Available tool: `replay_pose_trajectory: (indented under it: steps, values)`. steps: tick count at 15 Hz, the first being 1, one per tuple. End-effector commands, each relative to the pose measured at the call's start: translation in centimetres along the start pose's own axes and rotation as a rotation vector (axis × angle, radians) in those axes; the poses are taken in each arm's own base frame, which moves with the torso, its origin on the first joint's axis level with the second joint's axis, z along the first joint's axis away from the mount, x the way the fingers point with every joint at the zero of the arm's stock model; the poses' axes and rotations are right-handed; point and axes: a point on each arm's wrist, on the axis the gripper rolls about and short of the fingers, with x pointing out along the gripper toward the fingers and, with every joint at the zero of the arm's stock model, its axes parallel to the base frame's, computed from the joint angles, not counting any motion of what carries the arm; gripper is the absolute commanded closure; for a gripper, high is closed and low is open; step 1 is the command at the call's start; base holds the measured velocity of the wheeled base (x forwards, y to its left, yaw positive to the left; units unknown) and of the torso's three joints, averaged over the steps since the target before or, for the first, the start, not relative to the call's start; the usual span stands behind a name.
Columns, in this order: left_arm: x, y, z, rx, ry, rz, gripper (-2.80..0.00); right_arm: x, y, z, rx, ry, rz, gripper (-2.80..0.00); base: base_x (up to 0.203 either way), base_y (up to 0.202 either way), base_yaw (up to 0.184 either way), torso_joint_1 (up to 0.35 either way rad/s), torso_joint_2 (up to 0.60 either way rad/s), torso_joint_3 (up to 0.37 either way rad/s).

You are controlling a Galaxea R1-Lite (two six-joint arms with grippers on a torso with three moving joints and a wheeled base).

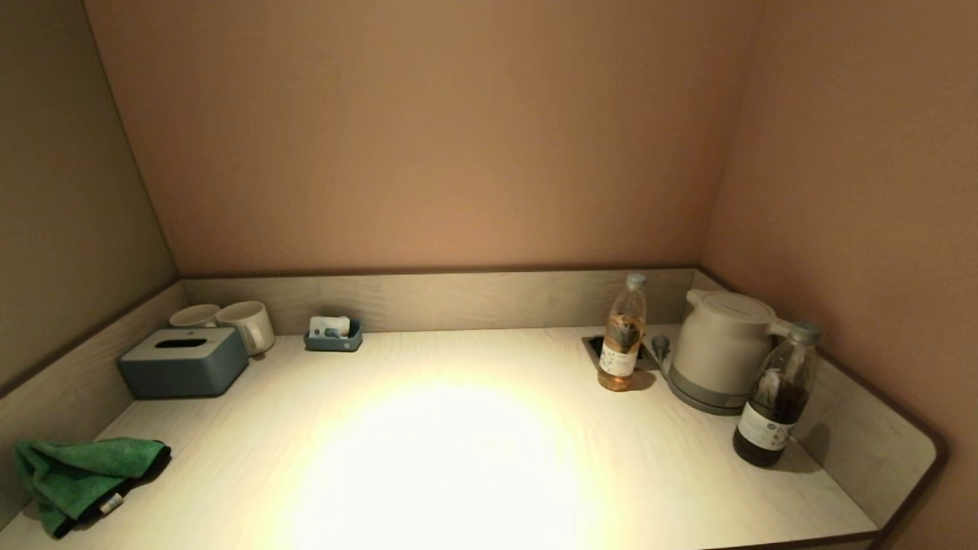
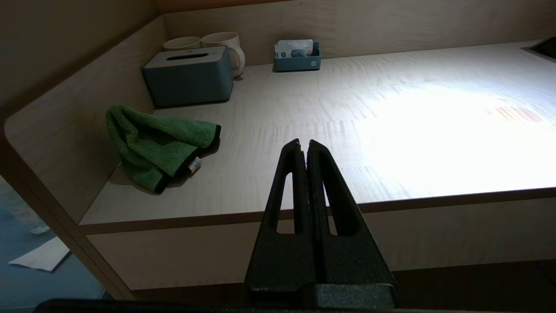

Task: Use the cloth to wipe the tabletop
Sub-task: Pick up the tablecloth

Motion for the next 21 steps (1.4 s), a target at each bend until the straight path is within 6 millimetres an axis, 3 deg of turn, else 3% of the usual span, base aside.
replay_pose_trajectory:
  steps: [1, 7, 11, 15, 17, 19, 21]
  values:
    - [0.0, 0.0, 0.0, -0.004, -0.001, 0.0, 0.0, 0.0, 0.0, 0.0, 0.0, 0.001, 0.001, 0.0, 0.0, 0.0, 0.0, 0.0, 0.0, 0.0]
    - [-0.2, 0.1, 0.8, 0.0, -0.028, 0.016, 0.0, 0.0, 0.0, 0.0, 0.0, 0.001, 0.002, 0.0, 0.0, 0.0, 0.0, 0.0, 0.0, 0.0]
    - [-1.4, 0.2, 3.8, -0.008, -0.049, 0.015, 0.0, 0.0, 0.0, 0.0, 0.0, 0.001, 0.0, 0.0, 0.0, 0.0, 0.0, 0.0, 0.0, 0.0]
    - [-0.6, 0.4, 7.1, -0.1, 0.03, 0.018, 0.0, 0.0, 0.0, 0.0, 0.0, 0.001, 0.002, 0.0, 0.0, 0.0, 0.0, 0.0, 0.0, 0.0]
    - [2.2, 0.7, 9.8, -0.201, 0.155, 0.072, 0.0, 0.0, 0.0, 0.0, 0.0, 0.001, 0.0, 0.0, 0.0, 0.0, 0.0, 0.0, 0.0, 0.0]
    - [7.4, 1.1, 11.9, -0.291, 0.345, 0.178, 0.0, 0.0, 0.0, 0.0, 0.0, 0.001, 0.0, 0.0, 0.0, 0.0, 0.0, 0.0, 0.0, 0.0]
    - [13.4, 1.7, 12.3, -0.341, 0.515, 0.317, 0.0, 0.0, 0.0, 0.0, 0.0, 0.001, 0.0, 0.0, 0.0, 0.0, 0.0, 0.0, 0.0, 0.0]
